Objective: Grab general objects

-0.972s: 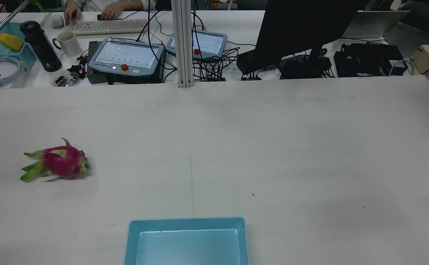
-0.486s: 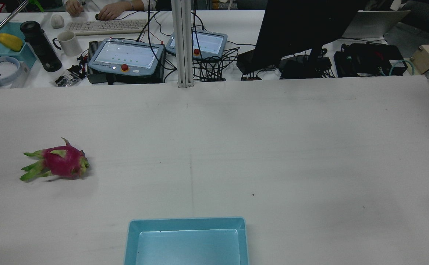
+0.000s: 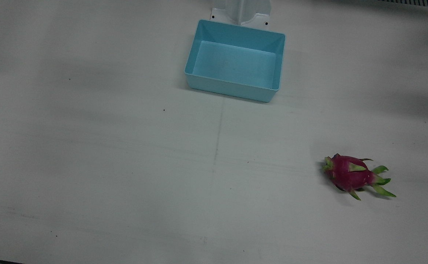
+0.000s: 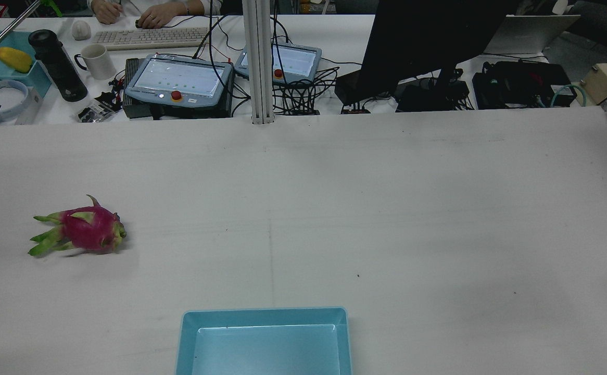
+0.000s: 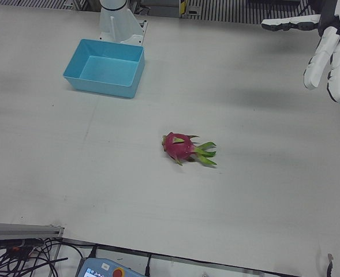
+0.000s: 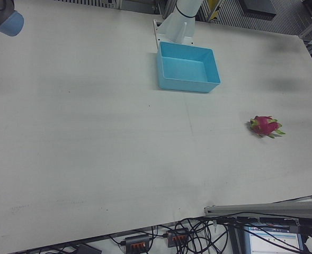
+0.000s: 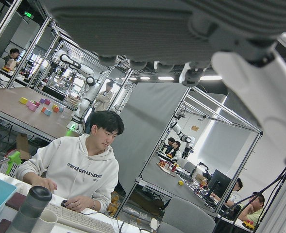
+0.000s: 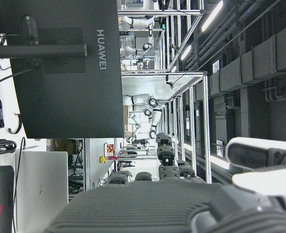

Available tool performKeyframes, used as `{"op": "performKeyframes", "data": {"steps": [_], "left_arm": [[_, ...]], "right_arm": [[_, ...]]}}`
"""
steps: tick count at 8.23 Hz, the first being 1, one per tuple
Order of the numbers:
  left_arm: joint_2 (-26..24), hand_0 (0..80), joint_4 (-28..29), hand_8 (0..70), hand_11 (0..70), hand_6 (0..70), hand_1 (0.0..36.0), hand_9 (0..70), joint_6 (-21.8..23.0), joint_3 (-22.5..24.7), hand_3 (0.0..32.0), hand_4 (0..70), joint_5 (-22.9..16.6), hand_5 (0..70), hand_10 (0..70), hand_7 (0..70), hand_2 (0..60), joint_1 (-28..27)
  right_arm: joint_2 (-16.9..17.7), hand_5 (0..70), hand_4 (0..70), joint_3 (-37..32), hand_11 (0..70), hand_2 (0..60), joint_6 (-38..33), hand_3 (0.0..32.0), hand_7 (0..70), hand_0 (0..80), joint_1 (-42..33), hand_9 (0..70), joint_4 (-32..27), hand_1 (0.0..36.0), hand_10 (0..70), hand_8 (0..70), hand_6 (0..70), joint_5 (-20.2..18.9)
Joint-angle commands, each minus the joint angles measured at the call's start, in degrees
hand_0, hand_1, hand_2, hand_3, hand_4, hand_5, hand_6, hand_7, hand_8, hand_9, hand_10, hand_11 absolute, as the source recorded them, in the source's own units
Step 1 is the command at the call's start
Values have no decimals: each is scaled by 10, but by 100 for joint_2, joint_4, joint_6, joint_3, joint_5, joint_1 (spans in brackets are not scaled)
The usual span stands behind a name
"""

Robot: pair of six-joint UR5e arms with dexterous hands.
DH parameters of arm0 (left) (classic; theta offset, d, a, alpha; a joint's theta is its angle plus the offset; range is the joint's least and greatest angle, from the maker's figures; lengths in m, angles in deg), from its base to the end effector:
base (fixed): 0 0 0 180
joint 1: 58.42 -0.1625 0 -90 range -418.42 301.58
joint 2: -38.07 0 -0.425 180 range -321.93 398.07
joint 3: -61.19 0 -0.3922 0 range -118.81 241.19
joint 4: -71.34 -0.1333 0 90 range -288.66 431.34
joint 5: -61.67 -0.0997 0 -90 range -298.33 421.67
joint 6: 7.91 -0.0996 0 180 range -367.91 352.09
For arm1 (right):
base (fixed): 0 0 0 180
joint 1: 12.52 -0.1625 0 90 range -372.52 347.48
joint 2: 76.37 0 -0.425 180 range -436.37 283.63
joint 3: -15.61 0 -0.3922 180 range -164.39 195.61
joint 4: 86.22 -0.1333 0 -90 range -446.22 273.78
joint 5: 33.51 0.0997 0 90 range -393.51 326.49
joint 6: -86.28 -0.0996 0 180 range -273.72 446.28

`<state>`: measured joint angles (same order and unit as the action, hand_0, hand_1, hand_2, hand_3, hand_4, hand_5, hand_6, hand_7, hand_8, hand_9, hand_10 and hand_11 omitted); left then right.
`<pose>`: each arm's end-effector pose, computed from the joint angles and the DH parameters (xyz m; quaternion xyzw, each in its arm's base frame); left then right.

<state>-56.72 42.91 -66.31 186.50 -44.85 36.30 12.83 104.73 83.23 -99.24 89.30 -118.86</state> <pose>-0.1416 -0.4390 0.4117 0.3243 0.7013 -0.5074 0.3816 0.1123 -0.5120 0.6798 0.0130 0.7335 -0.6789 0.0284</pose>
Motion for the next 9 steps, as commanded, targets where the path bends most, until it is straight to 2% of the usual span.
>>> {"op": "performKeyframes", "data": {"steps": [1,2,3,4,5,6,7,8,9], "left_arm": [[13,547,-188,0,0,0,217,0,21,184,90,10,-18,0,0,22,70,-154],[-169,590,-676,0,1,0,252,0,-144,647,104,24,0,0,0,32,89,-452],[-685,607,-1464,0,33,0,265,0,-598,765,100,20,-9,37,2,57,108,-620],[-1455,582,-2186,0,27,0,241,0,-1133,766,134,0,17,41,0,50,70,-865],[-1724,563,-2367,0,15,0,226,0,-1486,758,152,0,148,26,0,35,65,-1181],[-1736,567,-2578,0,9,0,242,0,-1951,758,190,0,784,0,0,5,91,-1837],[-1744,581,-2649,0,3,0,256,0,-2086,740,196,0,1217,2,0,1,103,-2609],[-1736,571,-2737,0,7,0,250,0,-2375,749,186,0,1935,12,0,5,109,-3304],[-1727,551,-2721,0,8,0,235,0,-2430,592,178,0,2360,8,0,1,104,-3781]], "right_arm": [[0,0,0,0,0,0,5,0,0,0,-3,0,0,0,0,0,0,0],[0,0,0,0,0,0,5,0,0,0,6,0,0,0,0,0,0,0],[0,0,0,0,0,0,-3,0,0,0,6,0,0,0,0,0,0,0],[0,0,0,0,0,0,-3,0,0,0,6,0,0,0,0,0,0,0],[0,0,0,0,0,0,-3,0,0,0,-3,0,0,0,0,0,0,0],[0,0,0,0,0,0,-3,0,0,0,6,0,0,0,0,0,0,0],[0,0,0,0,0,0,-3,0,0,0,6,0,0,0,0,0,0,0],[0,0,0,0,0,0,-3,0,0,0,6,0,0,0,0,0,0,0],[0,0,0,0,0,0,-3,0,0,0,6,0,0,0,0,0,0,0]]}}
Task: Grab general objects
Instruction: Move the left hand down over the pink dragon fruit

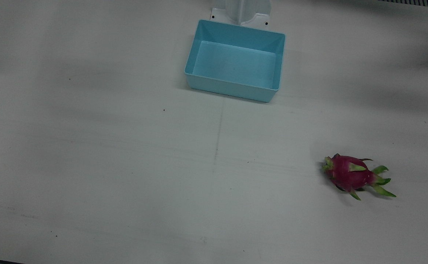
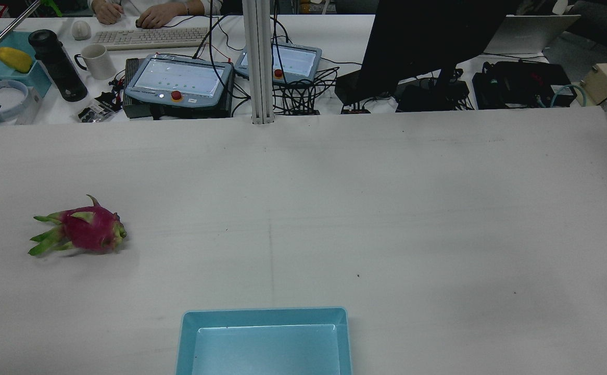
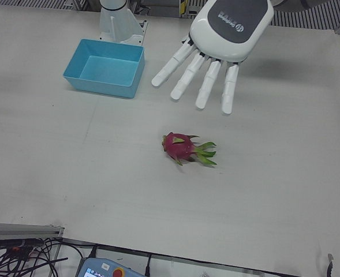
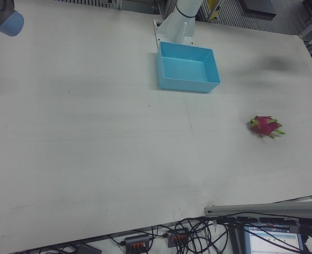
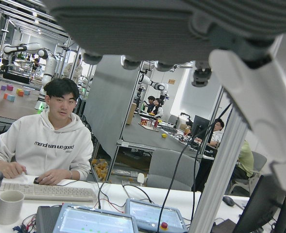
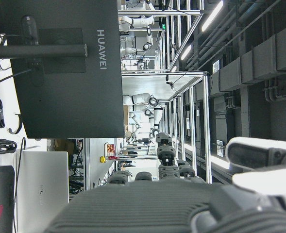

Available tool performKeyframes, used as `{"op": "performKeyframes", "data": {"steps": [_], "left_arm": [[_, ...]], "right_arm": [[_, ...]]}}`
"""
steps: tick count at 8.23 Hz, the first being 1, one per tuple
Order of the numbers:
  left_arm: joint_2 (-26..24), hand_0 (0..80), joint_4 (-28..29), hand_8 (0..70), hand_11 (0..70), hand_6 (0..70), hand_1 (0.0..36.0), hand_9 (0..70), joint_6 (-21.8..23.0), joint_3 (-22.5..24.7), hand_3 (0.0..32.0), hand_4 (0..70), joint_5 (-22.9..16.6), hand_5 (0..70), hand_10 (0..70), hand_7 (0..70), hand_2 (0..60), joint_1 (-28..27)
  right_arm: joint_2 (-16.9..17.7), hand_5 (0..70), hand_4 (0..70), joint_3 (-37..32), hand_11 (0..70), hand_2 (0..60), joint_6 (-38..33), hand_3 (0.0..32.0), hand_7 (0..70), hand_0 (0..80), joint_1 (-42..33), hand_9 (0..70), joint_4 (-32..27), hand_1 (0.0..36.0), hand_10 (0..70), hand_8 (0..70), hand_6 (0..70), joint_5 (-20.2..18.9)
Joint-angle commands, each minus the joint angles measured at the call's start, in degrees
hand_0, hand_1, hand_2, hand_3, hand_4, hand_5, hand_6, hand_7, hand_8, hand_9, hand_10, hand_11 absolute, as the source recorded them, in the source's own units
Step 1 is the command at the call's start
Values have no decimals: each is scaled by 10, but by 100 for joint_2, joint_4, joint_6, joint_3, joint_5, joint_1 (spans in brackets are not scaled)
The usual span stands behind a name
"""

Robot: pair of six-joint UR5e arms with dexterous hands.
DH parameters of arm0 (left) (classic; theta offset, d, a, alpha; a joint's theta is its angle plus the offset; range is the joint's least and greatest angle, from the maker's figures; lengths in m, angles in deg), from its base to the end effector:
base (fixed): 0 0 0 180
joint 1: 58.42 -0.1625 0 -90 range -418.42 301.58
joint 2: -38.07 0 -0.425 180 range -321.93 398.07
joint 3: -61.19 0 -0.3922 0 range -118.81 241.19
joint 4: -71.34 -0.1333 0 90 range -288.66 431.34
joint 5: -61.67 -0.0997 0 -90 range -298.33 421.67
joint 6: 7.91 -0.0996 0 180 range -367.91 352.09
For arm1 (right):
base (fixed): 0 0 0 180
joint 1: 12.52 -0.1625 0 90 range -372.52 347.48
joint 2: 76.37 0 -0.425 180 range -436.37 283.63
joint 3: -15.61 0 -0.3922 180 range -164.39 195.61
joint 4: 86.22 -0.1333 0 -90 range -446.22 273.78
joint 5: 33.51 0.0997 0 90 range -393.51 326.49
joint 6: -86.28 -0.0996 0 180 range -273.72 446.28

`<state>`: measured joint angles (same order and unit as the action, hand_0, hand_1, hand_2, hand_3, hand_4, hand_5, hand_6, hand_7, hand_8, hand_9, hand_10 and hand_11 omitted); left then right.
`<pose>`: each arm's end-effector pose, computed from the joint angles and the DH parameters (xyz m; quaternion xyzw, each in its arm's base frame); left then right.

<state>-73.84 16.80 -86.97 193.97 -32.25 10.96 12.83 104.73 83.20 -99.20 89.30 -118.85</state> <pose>0.0371 -0.4579 0.2829 0.3550 0.6796 -0.3936 0.5071 0.1119 -0.5121 0.6798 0.0133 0.7335 -0.6789 0.0284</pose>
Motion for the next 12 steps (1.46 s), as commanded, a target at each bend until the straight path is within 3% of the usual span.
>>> {"op": "performKeyframes", "data": {"steps": [1,3,4,5,6,7,9,10,11,12], "left_arm": [[-6,539,195,0,13,0,226,0,-364,-626,166,0,1295,15,0,0,107,-1417],[12,549,365,0,11,0,244,0,-356,-946,188,0,1340,12,0,1,142,-1524],[-14,558,556,0,26,0,254,0,-321,-1391,200,0,1315,22,0,3,155,-1524],[20,564,567,0,26,0,260,0,-321,-1422,214,0,1332,0,0,0,146,-1733],[29,569,567,0,24,0,261,0,-321,-1509,204,0,1341,0,0,0,132,-1840],[21,561,689,0,26,0,255,0,-321,-1701,224,0,1341,0,0,0,132,-1858],[29,561,988,0,27,0,254,0,-312,-1975,202,0,1497,0,0,0,132,-1945],[29,551,1015,0,28,0,248,0,-294,-2063,172,0,1690,0,0,3,138,-2225],[38,548,1154,0,32,0,244,0,-285,-2255,166,0,1771,0,2,9,136,-2367],[64,549,1217,0,34,0,245,0,-285,-2344,182,0,1937,0,3,1,136,-2603]], "right_arm": [[0,0,0,0,0,0,9,0,0,0,2,0,0,0,0,0,0,9],[0,0,0,0,0,0,0,0,0,0,1,0,0,0,0,0,0,0],[0,0,0,0,0,0,0,0,0,0,2,0,0,0,0,0,0,0],[0,0,0,0,0,0,0,0,0,0,2,0,0,0,0,0,0,0],[0,0,0,0,0,0,0,0,0,0,2,0,0,0,0,0,0,0],[0,0,0,0,0,0,0,0,0,0,2,0,0,0,0,0,0,0],[0,0,0,0,0,0,0,0,0,0,2,0,0,0,0,0,0,0],[0,0,0,0,0,0,0,0,0,0,2,0,0,0,0,0,0,0],[0,0,0,0,0,0,0,0,0,0,2,0,0,0,0,0,0,0],[0,0,0,0,0,0,0,0,0,0,2,0,0,0,0,0,0,0]]}}
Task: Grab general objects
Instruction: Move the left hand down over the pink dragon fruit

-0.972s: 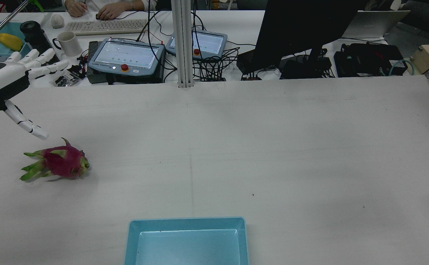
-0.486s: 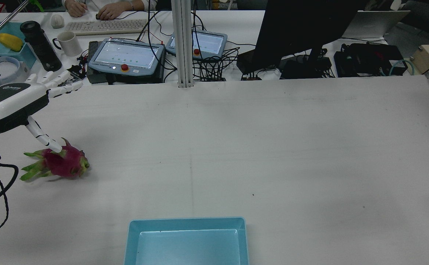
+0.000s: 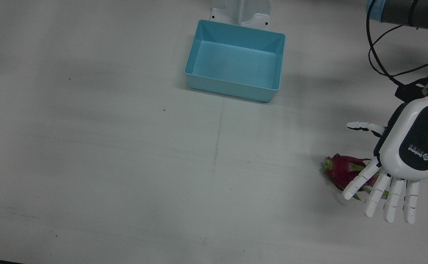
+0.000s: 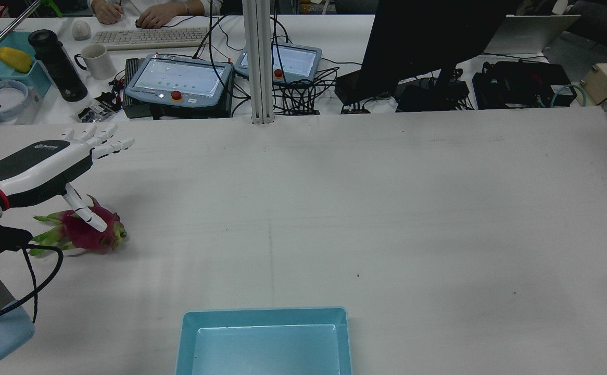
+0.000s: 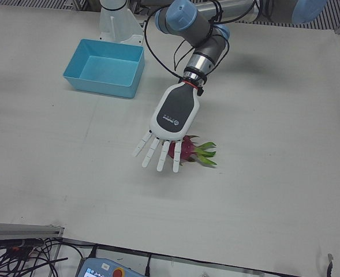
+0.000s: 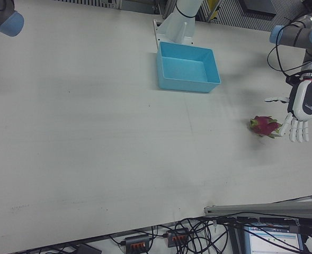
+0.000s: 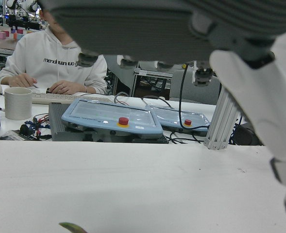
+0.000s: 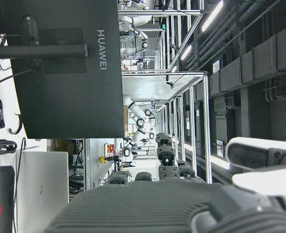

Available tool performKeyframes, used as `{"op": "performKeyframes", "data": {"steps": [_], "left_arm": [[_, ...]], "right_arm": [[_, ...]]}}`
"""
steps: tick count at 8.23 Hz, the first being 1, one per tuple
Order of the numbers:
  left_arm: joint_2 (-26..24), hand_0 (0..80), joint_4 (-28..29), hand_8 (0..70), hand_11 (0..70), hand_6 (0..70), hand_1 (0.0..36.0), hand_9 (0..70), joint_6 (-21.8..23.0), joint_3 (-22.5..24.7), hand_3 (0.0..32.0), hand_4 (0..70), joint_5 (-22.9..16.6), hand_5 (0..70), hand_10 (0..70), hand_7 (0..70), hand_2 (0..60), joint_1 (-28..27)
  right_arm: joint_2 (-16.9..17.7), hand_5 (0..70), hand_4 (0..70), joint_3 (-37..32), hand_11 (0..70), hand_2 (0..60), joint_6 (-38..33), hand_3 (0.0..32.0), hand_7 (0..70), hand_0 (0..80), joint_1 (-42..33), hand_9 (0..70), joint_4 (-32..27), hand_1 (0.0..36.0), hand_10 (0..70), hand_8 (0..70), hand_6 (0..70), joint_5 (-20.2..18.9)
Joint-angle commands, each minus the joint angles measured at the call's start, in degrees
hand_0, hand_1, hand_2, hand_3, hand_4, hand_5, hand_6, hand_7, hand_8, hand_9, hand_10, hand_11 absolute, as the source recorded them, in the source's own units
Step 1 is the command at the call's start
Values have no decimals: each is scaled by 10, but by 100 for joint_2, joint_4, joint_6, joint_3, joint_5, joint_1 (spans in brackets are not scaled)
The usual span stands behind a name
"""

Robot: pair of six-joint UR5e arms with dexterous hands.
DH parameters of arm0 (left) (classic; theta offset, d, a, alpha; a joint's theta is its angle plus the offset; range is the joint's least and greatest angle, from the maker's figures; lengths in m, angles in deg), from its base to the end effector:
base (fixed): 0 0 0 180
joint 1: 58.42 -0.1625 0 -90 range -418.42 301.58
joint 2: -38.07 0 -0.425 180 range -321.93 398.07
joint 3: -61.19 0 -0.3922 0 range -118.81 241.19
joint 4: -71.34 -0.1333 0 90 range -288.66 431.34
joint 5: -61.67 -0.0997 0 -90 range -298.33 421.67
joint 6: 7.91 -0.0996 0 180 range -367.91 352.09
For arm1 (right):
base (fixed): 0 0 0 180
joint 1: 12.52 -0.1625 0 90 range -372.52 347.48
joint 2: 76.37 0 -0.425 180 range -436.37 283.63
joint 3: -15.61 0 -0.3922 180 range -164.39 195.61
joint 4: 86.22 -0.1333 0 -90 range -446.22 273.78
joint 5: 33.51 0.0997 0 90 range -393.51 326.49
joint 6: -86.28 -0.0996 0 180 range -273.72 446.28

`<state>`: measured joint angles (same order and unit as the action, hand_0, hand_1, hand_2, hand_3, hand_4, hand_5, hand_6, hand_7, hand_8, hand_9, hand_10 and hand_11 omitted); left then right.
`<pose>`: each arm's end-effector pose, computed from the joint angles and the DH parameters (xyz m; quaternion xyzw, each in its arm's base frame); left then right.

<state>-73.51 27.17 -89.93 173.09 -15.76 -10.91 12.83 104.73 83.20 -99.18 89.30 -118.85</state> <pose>0.2484 -0.5006 0.3887 0.3095 0.6311 -0.3973 0.5900 0.1117 -0.5121 0.6798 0.0135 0.7335 -0.6789 0.0283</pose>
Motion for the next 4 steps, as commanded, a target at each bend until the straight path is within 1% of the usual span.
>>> {"op": "performKeyframes", "data": {"steps": [1,2,3,4], "left_arm": [[153,549,206,0,31,0,245,0,20,-204,186,0,438,0,1,0,136,-435],[163,548,294,0,31,0,245,0,11,-351,164,0,448,0,1,0,143,-453],[163,546,425,0,42,0,243,0,20,-553,152,0,440,0,9,4,142,-445],[181,545,452,0,45,0,245,0,20,-572,140,0,422,3,11,16,154,-427]], "right_arm": [[0,0,0,0,0,0,0,0,0,0,0,0,0,0,0,0,0,0],[0,0,0,0,0,0,0,0,0,0,0,0,0,0,0,0,0,0],[0,0,0,0,0,0,0,0,0,0,0,0,0,0,0,0,0,0],[0,0,0,0,0,0,9,0,0,0,0,0,0,0,0,0,0,0]]}}
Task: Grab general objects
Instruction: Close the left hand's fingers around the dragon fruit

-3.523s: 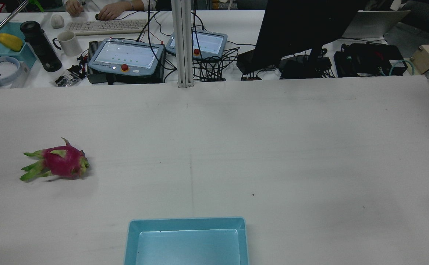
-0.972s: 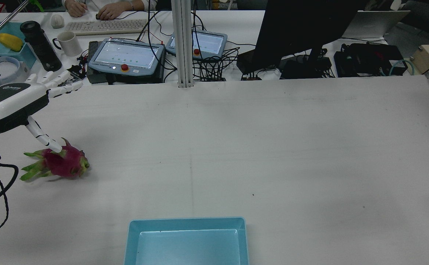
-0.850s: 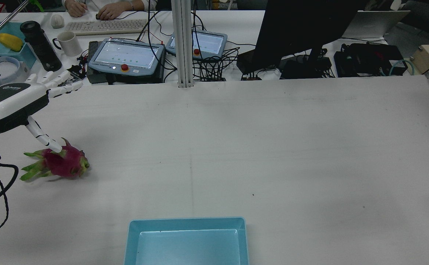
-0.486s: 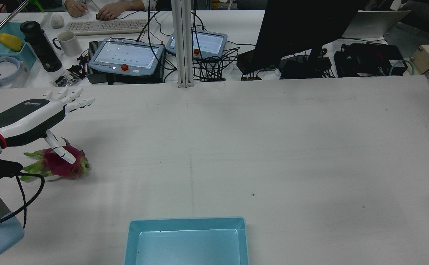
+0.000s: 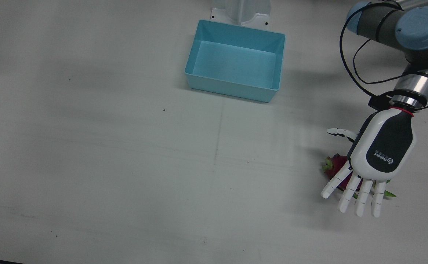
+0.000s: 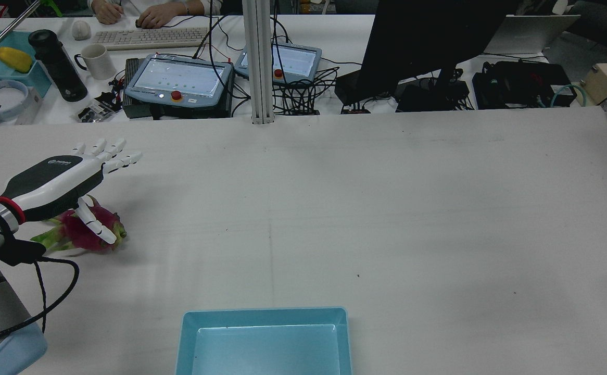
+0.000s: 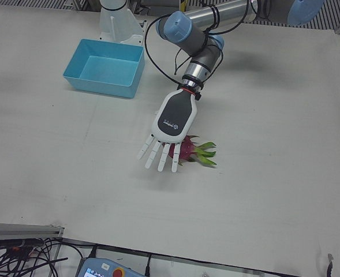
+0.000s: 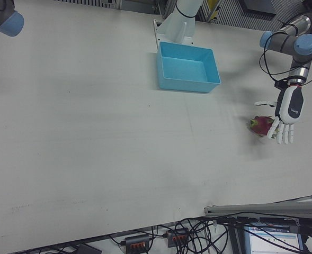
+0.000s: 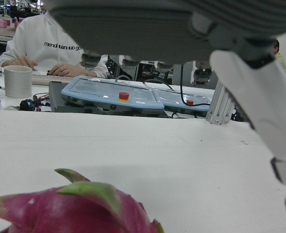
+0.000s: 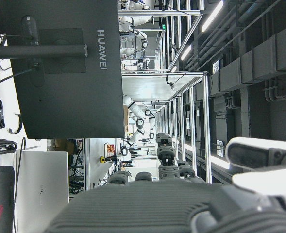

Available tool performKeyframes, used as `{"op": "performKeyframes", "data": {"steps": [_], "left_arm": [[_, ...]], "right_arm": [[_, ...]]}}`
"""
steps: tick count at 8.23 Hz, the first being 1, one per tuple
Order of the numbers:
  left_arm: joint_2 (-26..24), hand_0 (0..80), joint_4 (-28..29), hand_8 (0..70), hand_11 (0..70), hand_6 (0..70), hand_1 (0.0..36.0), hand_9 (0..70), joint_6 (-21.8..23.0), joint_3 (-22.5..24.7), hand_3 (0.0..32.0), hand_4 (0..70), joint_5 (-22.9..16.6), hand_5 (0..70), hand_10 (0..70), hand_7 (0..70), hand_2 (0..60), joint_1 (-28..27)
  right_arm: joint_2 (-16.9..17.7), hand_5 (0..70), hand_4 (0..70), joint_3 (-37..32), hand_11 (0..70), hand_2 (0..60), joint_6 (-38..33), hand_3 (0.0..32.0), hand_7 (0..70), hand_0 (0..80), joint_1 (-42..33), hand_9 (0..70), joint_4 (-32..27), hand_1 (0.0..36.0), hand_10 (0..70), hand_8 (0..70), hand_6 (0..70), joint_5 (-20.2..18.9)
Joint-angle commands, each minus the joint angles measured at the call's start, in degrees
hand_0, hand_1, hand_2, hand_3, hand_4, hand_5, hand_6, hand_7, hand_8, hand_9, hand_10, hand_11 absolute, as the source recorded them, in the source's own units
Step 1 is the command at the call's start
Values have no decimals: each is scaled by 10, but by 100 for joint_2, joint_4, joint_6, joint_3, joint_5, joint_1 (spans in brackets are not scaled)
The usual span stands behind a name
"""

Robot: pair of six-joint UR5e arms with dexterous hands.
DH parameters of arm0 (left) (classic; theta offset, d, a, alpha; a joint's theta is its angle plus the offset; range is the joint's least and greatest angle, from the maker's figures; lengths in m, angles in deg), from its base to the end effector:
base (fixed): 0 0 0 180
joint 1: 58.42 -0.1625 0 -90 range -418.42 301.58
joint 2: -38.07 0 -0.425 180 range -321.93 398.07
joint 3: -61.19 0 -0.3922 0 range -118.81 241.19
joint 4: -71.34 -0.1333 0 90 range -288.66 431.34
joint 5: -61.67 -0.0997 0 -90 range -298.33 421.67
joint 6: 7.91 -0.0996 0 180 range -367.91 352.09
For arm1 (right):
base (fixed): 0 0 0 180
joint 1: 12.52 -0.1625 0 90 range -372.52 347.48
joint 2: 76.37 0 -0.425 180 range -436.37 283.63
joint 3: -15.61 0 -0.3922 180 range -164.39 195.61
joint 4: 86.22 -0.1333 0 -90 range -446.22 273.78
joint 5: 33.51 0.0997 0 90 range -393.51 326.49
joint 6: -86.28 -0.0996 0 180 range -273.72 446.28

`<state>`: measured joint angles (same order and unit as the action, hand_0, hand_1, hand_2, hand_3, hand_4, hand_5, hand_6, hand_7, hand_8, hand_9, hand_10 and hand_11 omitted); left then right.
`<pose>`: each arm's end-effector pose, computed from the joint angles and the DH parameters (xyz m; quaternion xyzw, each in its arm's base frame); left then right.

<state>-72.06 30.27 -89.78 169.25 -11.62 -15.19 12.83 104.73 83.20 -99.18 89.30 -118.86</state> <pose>0.2860 -0.4911 0.4234 0.3060 0.6183 -0.4009 0.6028 0.1117 -0.5121 0.6798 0.0135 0.7335 -0.6789 0.0282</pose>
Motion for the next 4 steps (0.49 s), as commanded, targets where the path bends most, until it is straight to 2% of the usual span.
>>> {"op": "performKeyframes", "data": {"steps": [1,3,4], "left_arm": [[36,539,170,0,49,0,238,0,4,-207,132,0,-10,0,15,14,148,18],[560,537,616,0,54,0,234,0,4,-251,116,0,34,10,18,15,143,-9],[650,540,670,0,54,0,236,0,4,-259,114,0,34,11,18,15,144,-17]], "right_arm": [[0,0,0,0,0,0,0,0,0,0,0,0,0,0,0,0,0,0],[0,0,0,0,0,0,0,0,0,0,0,0,0,0,0,0,0,0],[0,0,0,0,0,0,0,0,0,0,0,0,0,0,0,0,0,0]]}}
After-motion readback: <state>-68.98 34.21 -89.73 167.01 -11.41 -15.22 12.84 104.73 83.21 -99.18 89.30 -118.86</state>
